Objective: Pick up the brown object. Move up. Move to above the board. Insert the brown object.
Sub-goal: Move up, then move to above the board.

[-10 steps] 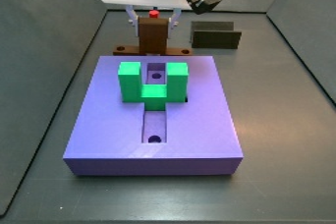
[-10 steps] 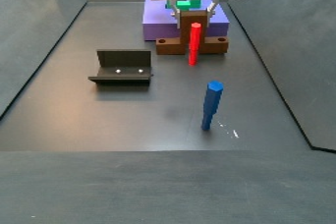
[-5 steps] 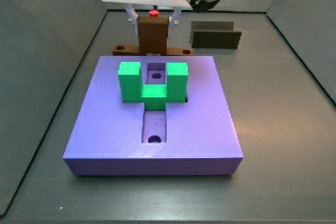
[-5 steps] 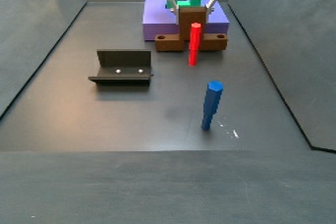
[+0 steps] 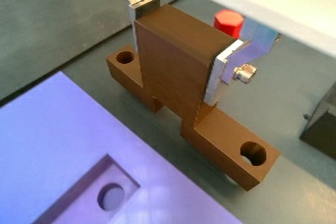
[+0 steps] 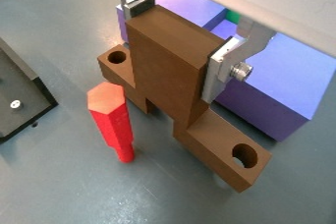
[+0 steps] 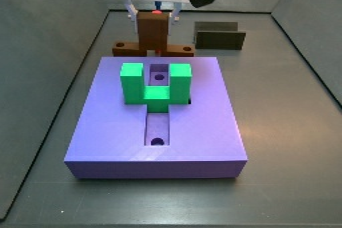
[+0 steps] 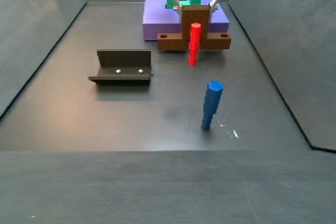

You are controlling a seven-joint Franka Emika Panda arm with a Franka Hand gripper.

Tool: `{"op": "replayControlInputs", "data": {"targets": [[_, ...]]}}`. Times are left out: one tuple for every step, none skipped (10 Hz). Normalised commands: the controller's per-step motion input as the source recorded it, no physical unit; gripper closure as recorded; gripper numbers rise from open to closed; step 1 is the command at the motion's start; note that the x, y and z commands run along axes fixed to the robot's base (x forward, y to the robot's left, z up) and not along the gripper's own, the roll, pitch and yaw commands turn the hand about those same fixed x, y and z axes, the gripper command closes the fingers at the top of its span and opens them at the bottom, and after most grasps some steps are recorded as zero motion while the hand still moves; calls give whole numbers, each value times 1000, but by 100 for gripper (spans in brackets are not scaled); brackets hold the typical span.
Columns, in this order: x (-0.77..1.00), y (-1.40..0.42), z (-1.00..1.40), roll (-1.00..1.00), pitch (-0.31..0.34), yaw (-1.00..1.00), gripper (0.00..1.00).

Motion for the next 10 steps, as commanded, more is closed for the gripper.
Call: {"op": "replayControlInputs", "data": {"targets": [[0,0,833,0,0,0,100],[-2,58,758,3,35,26,100],[-19,48,605,-3,56,23,100],[25,17,216,-25,30,7,100],[0,0,1400,0,0,0,100],[-34,0,1400,2,31,-3,100],[-59,-3,1400,-14,15,-5,100],[20,-9,1400,-28,26,-6,100],[40,-7,869,-29,82,-7,100],[29,-4,396,-35,83,-6,100]]}}
